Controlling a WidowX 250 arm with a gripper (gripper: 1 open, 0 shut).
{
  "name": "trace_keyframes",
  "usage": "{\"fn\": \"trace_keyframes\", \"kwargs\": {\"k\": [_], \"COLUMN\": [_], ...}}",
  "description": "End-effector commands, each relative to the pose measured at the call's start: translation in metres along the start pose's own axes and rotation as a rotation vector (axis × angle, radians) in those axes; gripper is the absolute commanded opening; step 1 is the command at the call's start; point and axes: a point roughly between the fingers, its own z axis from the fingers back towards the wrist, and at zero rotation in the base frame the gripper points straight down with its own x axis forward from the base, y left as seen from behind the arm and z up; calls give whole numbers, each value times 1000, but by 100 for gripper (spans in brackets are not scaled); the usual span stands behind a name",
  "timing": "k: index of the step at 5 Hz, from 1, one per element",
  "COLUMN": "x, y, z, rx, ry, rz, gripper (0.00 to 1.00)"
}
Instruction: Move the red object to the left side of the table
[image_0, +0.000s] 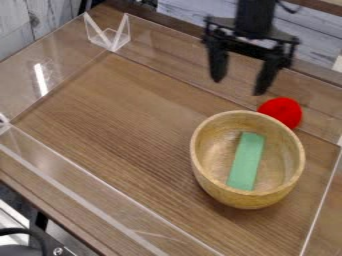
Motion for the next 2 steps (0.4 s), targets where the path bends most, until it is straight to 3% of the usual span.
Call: {"fn": "trace_keyframes", "kwargs": {"k": [1, 2], "x": [27, 49], "y": [-39, -48], "z": [18, -2], "rx": [-39, -70], "ry": [-76, -87], "rz": [76, 199], "gripper": [100, 100]}}
